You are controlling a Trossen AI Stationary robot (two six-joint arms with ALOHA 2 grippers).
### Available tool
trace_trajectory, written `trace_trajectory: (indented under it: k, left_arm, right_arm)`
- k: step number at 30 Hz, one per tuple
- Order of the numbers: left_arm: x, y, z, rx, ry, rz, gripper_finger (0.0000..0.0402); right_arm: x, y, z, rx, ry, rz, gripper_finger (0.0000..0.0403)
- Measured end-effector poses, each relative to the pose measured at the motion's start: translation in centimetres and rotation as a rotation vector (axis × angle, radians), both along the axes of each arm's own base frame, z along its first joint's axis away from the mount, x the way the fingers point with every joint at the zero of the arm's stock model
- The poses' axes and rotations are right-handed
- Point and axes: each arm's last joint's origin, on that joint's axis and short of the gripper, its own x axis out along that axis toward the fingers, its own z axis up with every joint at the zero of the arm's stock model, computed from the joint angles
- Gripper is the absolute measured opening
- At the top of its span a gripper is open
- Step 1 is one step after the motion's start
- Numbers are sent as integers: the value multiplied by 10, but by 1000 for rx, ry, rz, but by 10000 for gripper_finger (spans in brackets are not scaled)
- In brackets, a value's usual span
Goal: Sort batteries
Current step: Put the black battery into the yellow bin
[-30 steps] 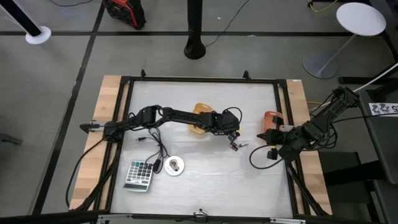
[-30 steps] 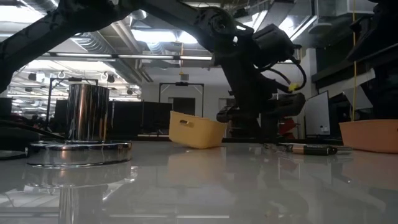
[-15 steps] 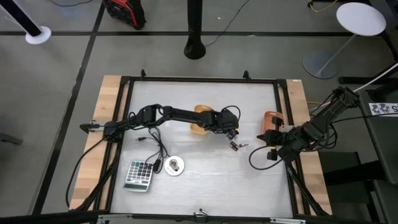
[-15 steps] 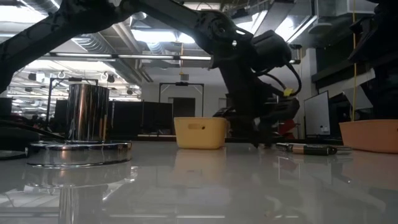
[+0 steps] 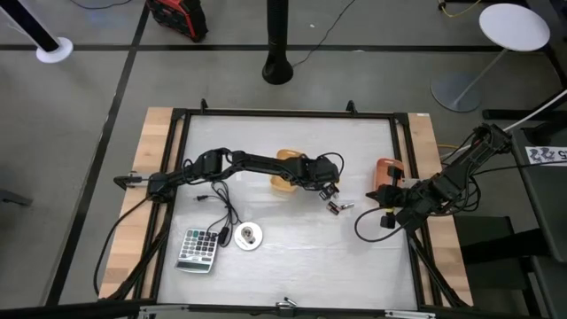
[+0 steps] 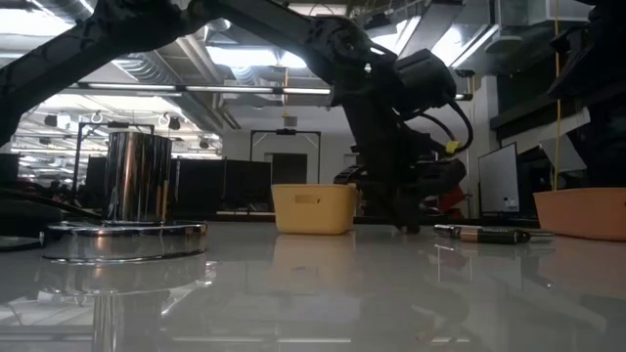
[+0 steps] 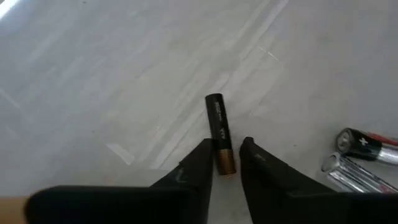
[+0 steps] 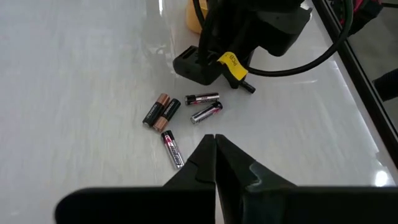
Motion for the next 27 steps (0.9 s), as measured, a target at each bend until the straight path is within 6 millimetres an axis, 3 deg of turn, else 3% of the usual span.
trace_trajectory:
  k: [7, 16, 27]
  left_arm:
    - [0, 0, 1, -14, 4, -23, 10]
    - [0, -1, 2, -19, 3, -25, 19]
    - [10, 0, 26, -31, -63, -69, 21]
  right_arm:
    - [0, 0, 0, -2, 1, 2, 1]
    - [0, 0, 0, 10, 13, 10, 1]
    - [0, 0, 0, 10, 13, 10, 1]
